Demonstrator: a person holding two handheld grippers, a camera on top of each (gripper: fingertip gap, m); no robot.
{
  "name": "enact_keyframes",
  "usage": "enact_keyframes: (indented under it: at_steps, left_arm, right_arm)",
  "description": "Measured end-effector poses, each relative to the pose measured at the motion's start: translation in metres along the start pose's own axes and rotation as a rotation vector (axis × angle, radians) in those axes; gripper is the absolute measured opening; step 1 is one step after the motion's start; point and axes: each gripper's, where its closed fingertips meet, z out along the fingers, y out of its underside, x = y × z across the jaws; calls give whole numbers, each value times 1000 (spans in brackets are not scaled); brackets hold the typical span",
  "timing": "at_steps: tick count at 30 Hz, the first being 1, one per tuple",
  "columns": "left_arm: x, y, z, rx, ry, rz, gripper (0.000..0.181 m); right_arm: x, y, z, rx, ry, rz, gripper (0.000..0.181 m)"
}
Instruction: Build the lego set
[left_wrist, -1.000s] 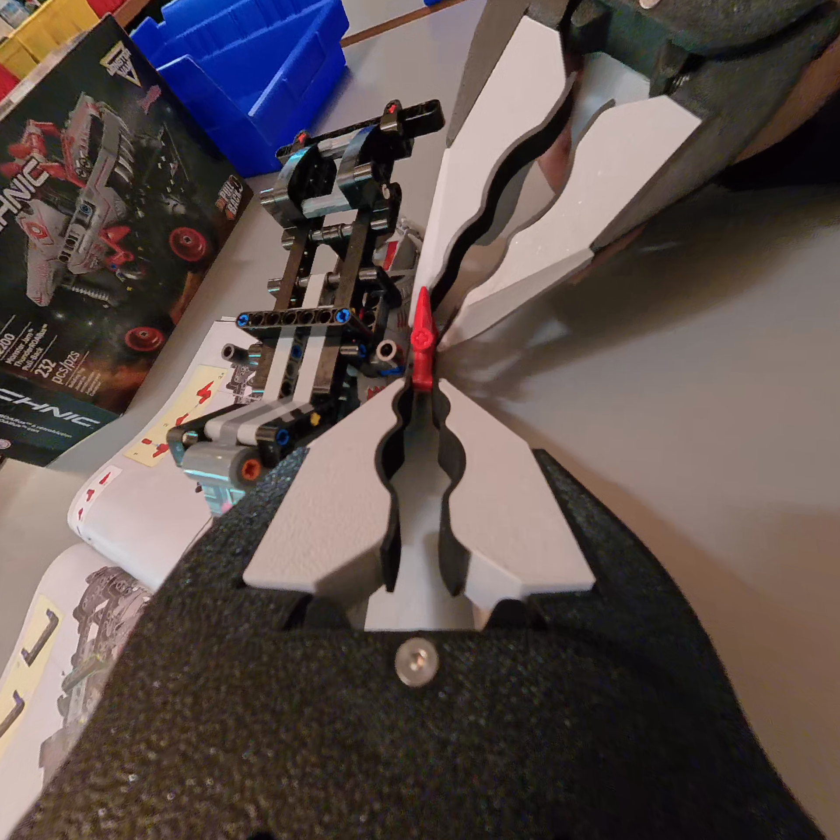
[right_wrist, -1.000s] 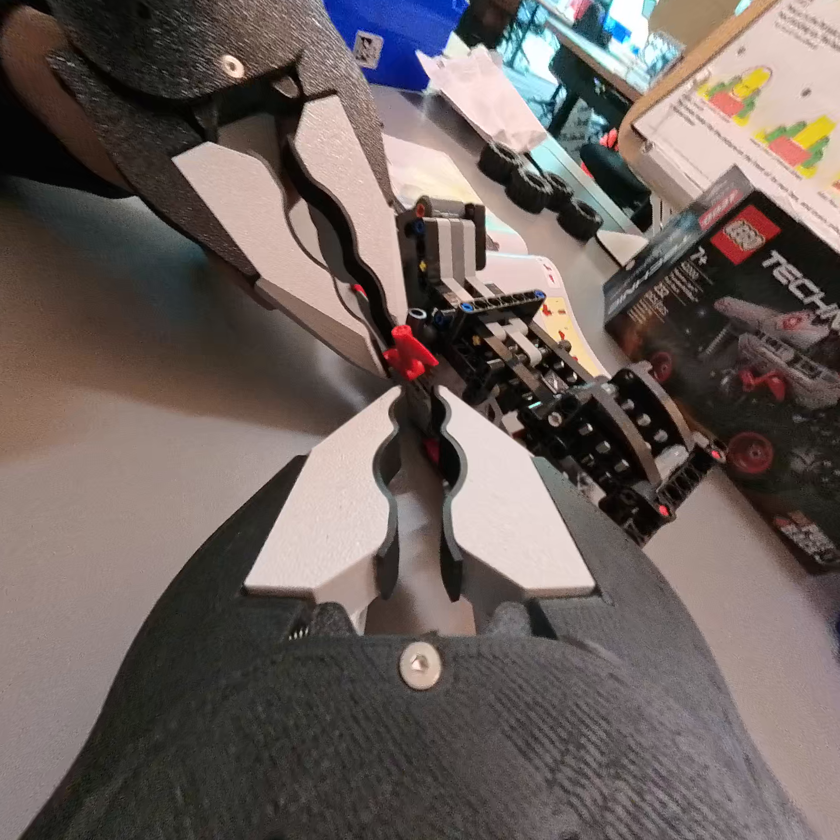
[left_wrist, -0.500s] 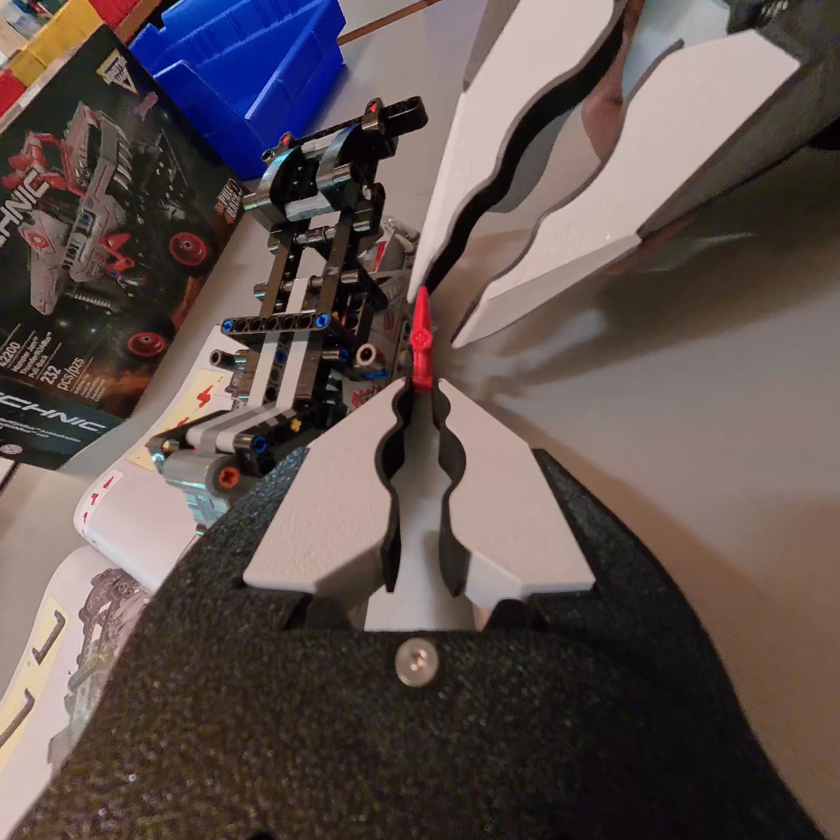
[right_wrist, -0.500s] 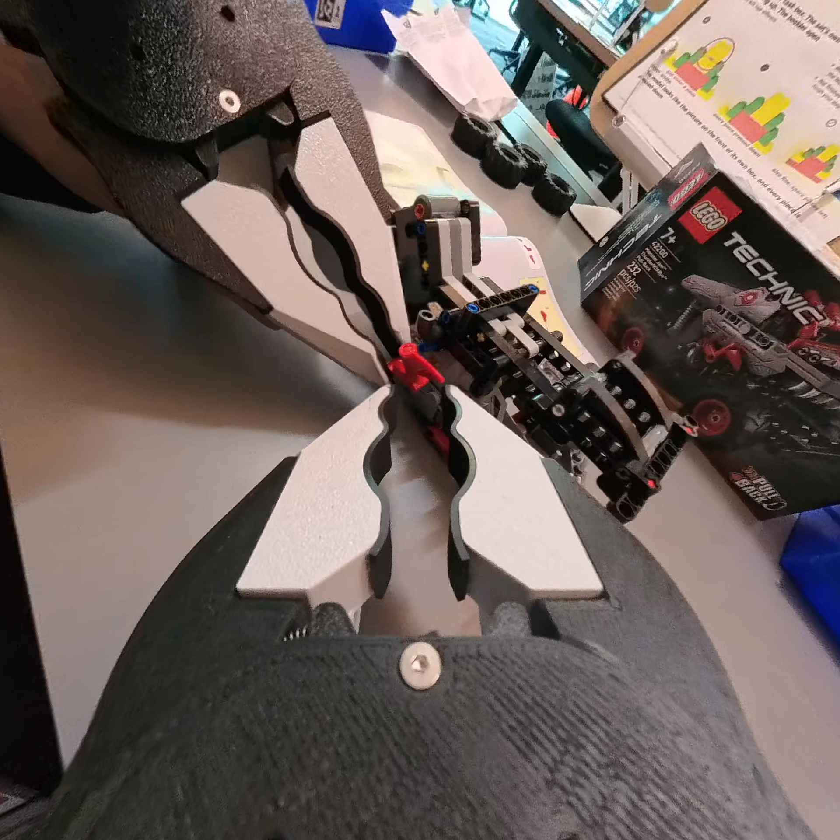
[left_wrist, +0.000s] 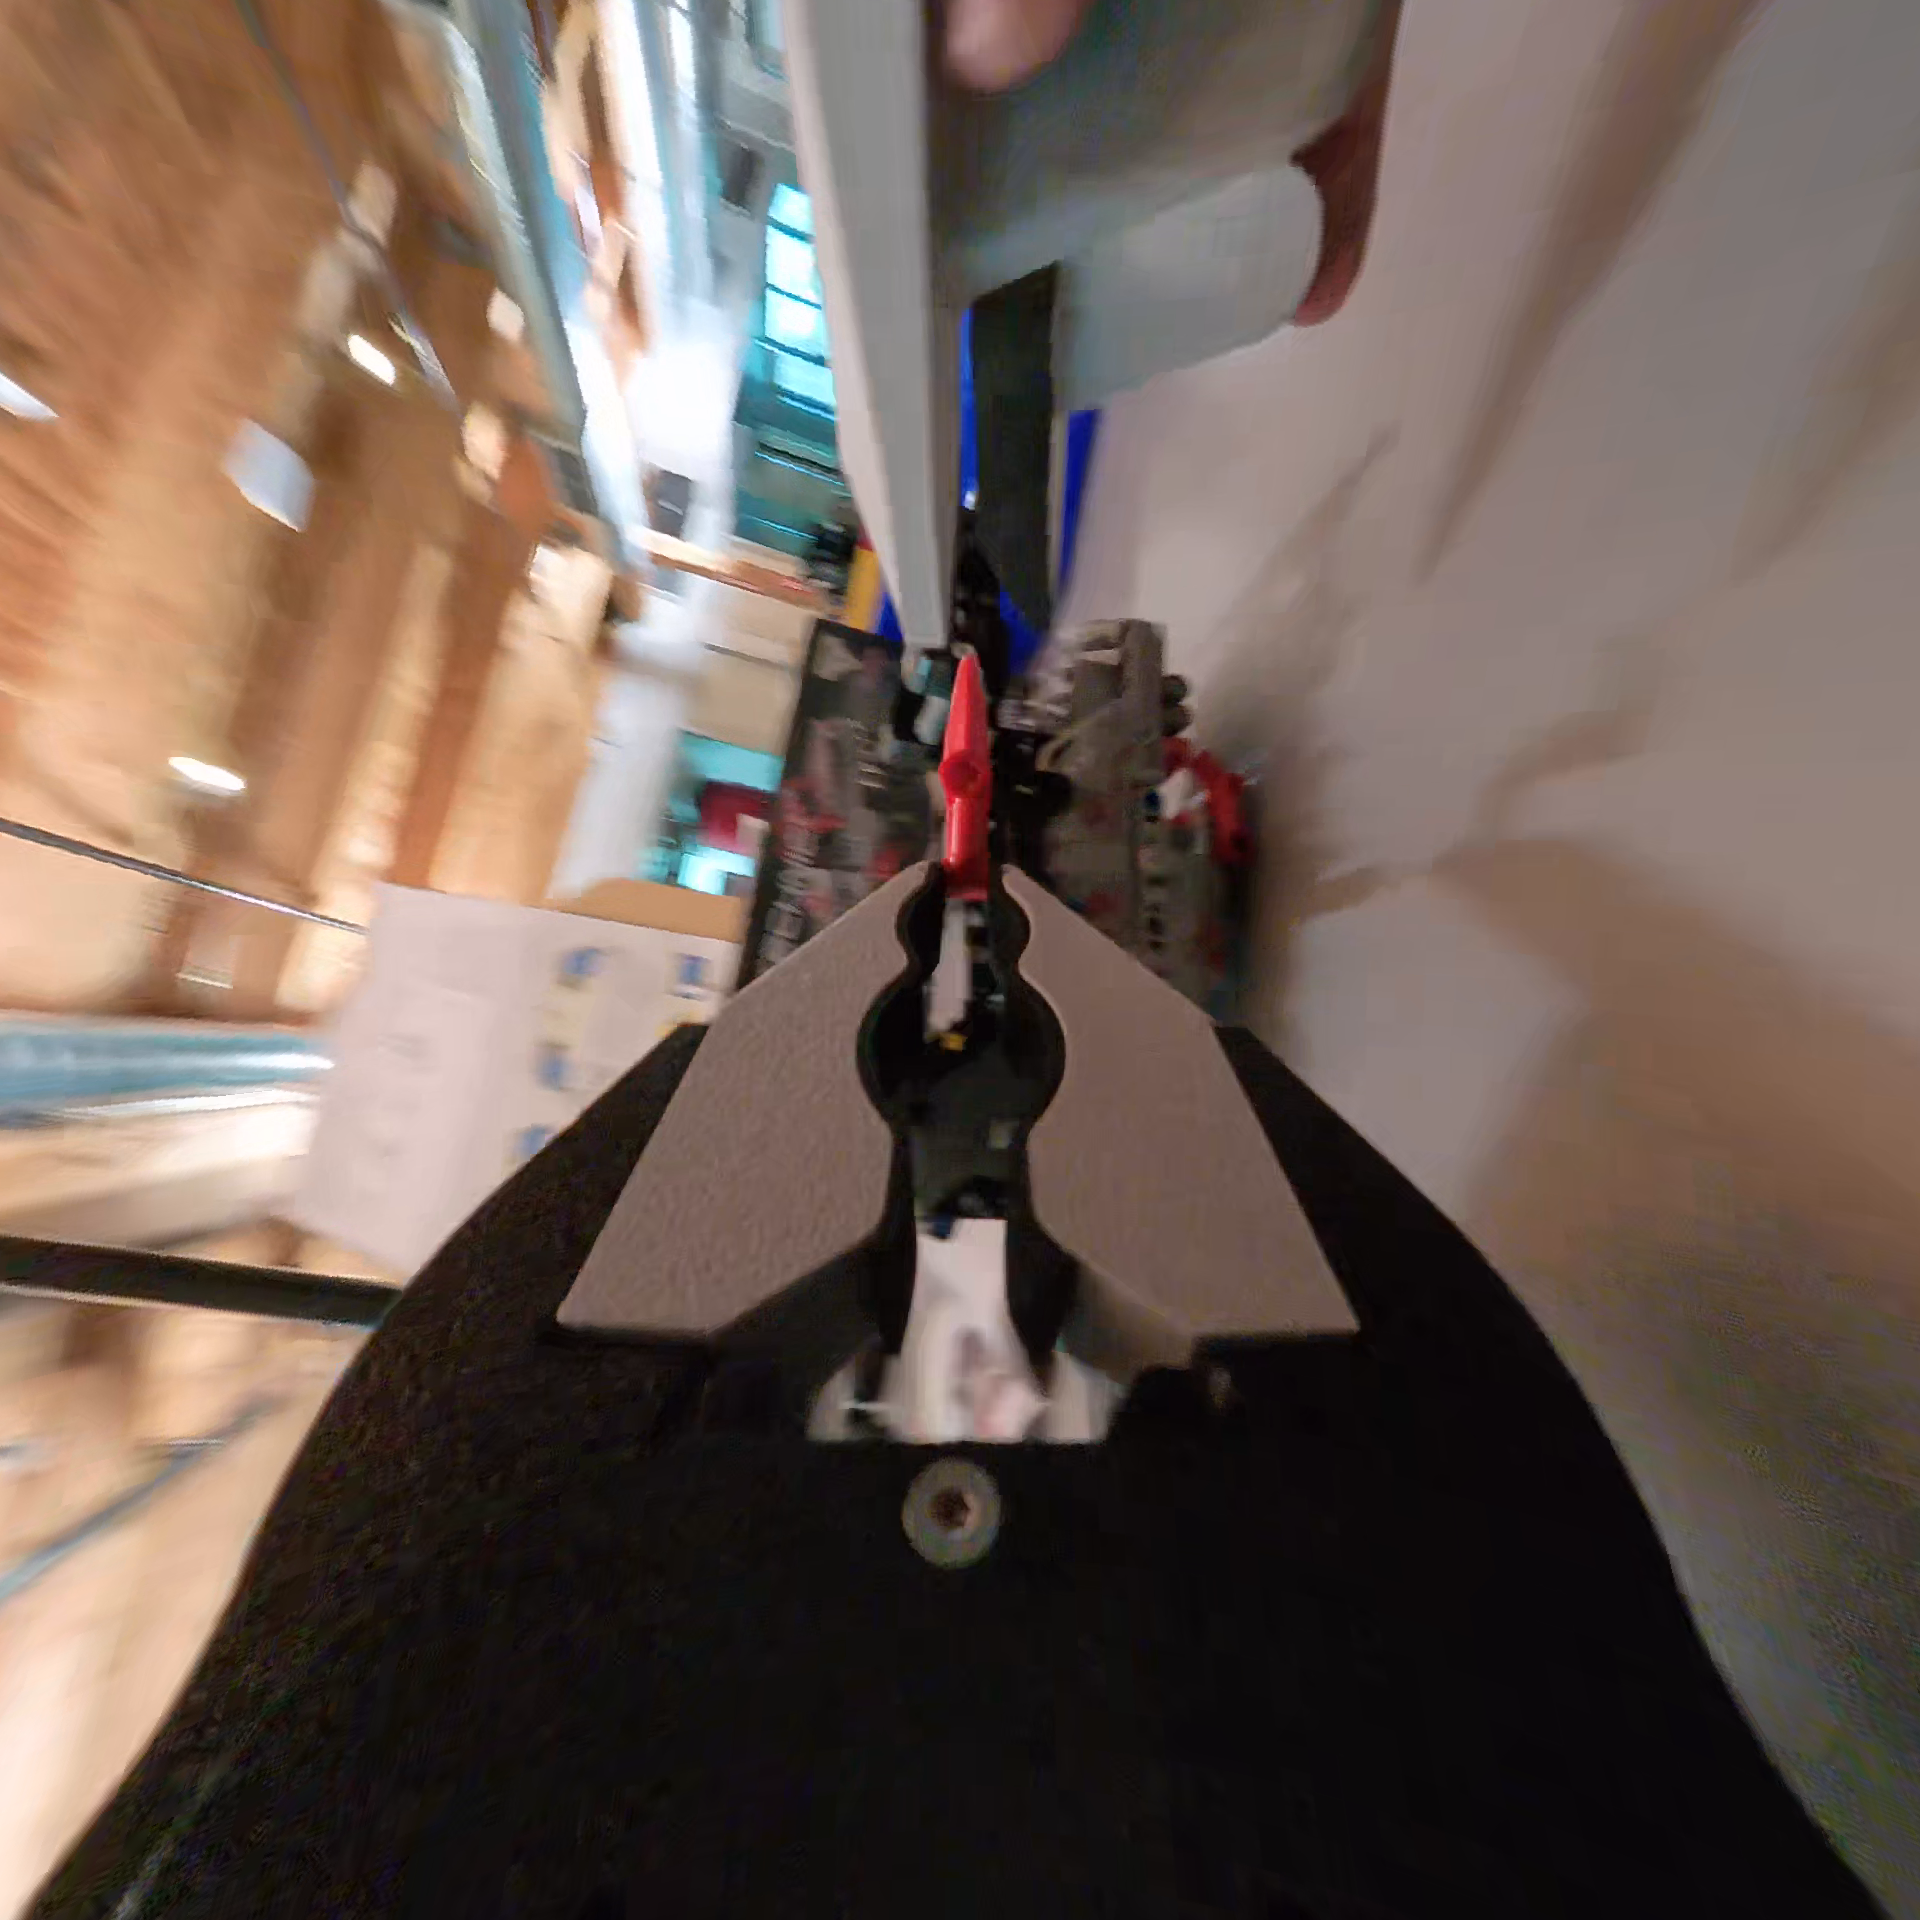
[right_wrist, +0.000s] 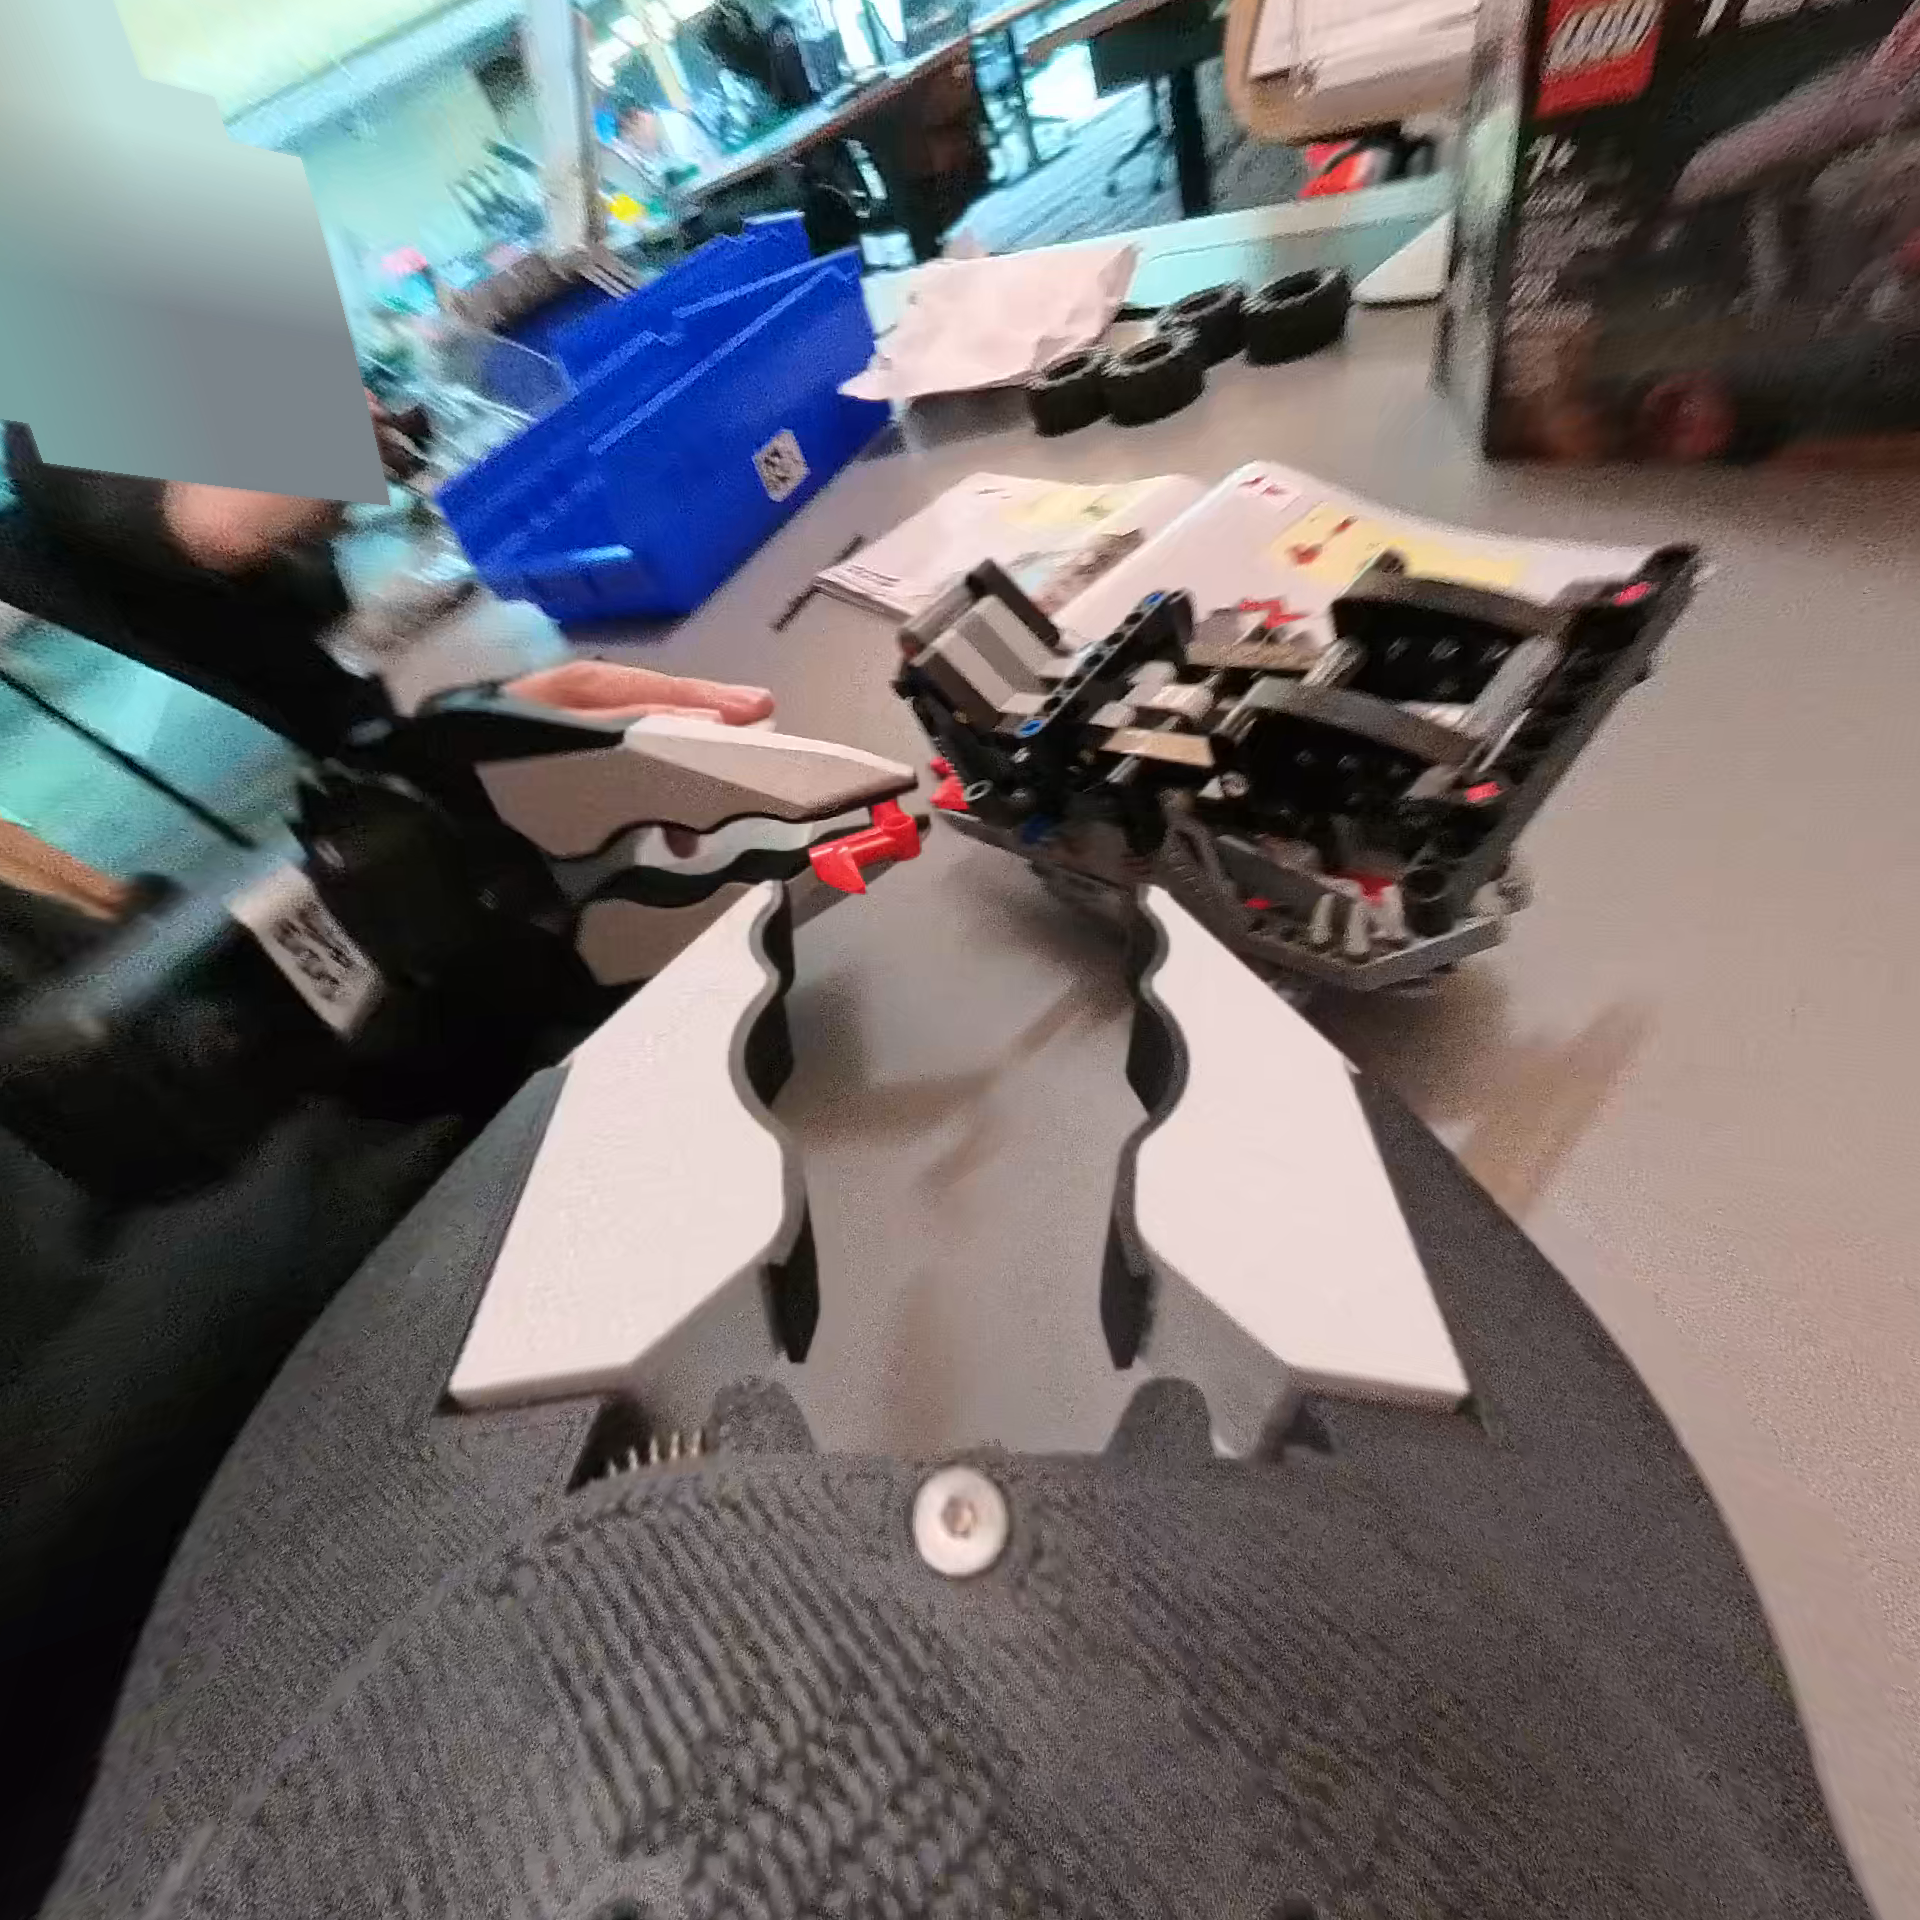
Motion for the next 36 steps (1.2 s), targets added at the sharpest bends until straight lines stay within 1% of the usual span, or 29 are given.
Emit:
enact_keyframes:
  at_steps: [1, 3, 4, 5, 6, 7, 9, 11, 16, 18, 21, 23, 26, 28, 31, 32, 34, 36]
  left_arm:
    - [-5, -5, -2, 12, -56, 94, 5]
    - [-8, -13, -5, 34, -123, 243, 5]
    - [-10, -15, -6, 36, -154, 300, 5]
    - [-12, -17, -7, 36, -183, 343, 5]
    - [-14, -17, -7, 36, -204, 364, 5]
    - [-14, -16, -7, 31, -201, 367, 5]
    - [-12, -13, -5, 16, -188, 366, 5]
    - [-11, -12, -5, 15, -183, 382, 5]
    - [-1, -9, 0, 16, -112, 346, 7]
    - [5, -8, 2, 16, -60, 286, 8]
    - [8, -9, 2, 38, 15, 152, 12]
    - [9, -9, 1, 51, 63, 52, 13]
    - [14, -6, 0, 61, 177, -137, 17]
    - [14, -5, -1, 84, 249, -286, 21]
    - [7, -9, -5, 151, 339, -539, 22]
    - [3, -10, -6, 172, 369, -624, 22]
    - [-1, -11, -7, 202, 441, -782, 20]
    - [-3, -8, -6, 200, 509, -911, 21]
  right_arm:
    - [-5, 1, 2, 2, -52, 55, 67]
    - [-18, -3, 8, 42, -175, 176, 65]
    - [-24, -5, 10, 57, -236, 228, 59]
    - [-28, -3, 12, 45, -271, 252, 48]
    - [-29, 3, 15, 10, -275, 251, 40]
    - [-29, 9, 18, -19, -275, 242, 38]
    - [-35, 6, 17, 5, -325, 240, 17]
    - [-32, 5, 17, 13, -312, 226, 13]
    - [-23, 13, 18, -23, -217, 58, 12]
    - [-15, 19, 19, -61, -149, -49, 10]
    - [-6, 22, 21, -77, -57, -223, 8]
    - [-6, 22, 22, -69, -39, -319, 8]
    - [1, 21, 25, -62, 20, -427, 8]
    - [3, 23, 26, -75, 22, -501, 8]
    - [9, 36, 28, -169, -10, -548, 7]
    - [13, 35, 28, -172, 2, -567, 7]
    - [11, 36, 28, -174, -41, -583, 7]
    - [12, 31, 27, -153, -53, -591, 6]
